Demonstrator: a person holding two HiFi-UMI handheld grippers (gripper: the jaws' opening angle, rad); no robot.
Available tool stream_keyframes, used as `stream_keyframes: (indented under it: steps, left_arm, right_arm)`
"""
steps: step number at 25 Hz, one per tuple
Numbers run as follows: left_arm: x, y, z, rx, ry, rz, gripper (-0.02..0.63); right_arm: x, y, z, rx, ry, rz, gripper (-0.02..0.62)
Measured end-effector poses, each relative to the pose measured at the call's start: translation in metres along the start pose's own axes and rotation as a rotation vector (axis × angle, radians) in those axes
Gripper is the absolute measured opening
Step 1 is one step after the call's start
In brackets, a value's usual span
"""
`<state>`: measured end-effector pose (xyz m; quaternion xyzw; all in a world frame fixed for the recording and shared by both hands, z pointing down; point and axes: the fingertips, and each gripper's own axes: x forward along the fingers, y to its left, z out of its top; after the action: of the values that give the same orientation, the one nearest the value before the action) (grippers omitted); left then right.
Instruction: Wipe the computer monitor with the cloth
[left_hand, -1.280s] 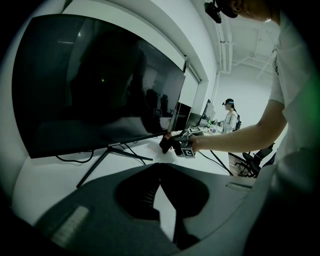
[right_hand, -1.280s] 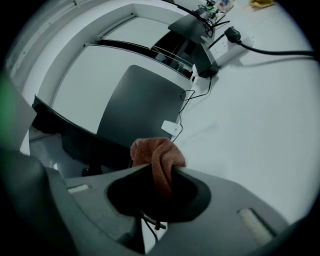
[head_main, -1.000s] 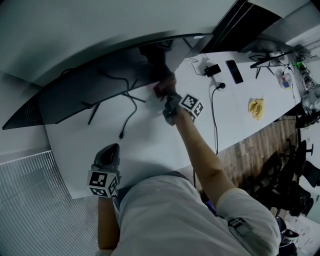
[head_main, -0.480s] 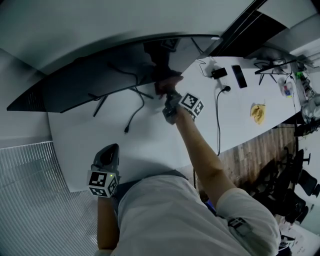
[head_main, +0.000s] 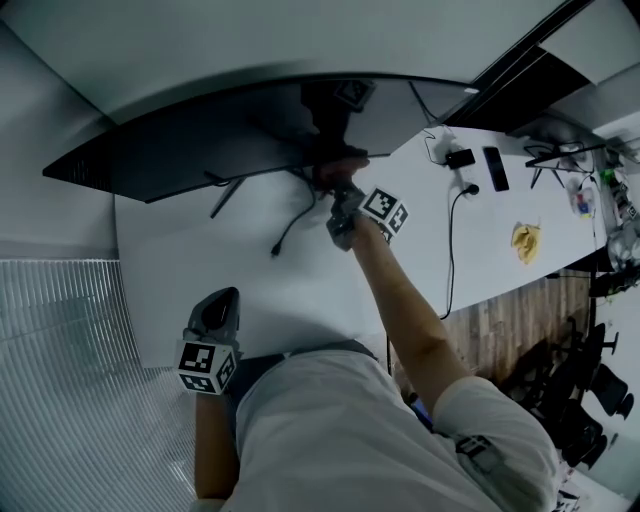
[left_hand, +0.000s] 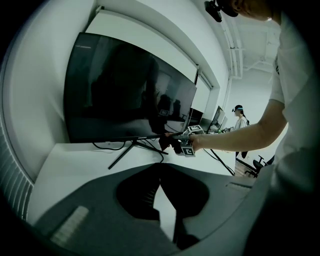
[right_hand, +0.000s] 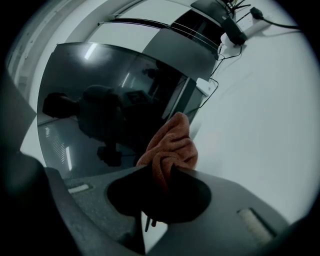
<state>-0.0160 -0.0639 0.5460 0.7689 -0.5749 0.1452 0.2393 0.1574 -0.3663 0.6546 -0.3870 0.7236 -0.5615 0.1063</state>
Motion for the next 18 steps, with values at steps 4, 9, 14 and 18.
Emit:
stream_keyframes:
  steps: [4, 9, 14, 18]
  left_arm:
    - [-0.015, 0.011, -0.009, -0.019, -0.007, 0.027, 0.006]
    - [-0.034, 0.023, -0.014, -0.039, -0.008, 0.057, 0.006]
    - [-0.056, 0.040, -0.020, -0.054, -0.009, 0.082, 0.006]
    - [-0.071, 0.054, -0.025, -0.067, -0.016, 0.102, 0.006]
  right_arm:
    - [0.009, 0.011, -0.021, -0.007, 0.027, 0.010, 0.075]
    - [0.021, 0.026, -0.043, -0.013, 0.059, 0.017, 0.075]
    - [0.034, 0.043, -0.073, -0.023, 0.092, 0.028, 0.075]
    - [0.045, 0.056, -0.097, -0.030, 0.116, 0.038, 0.075]
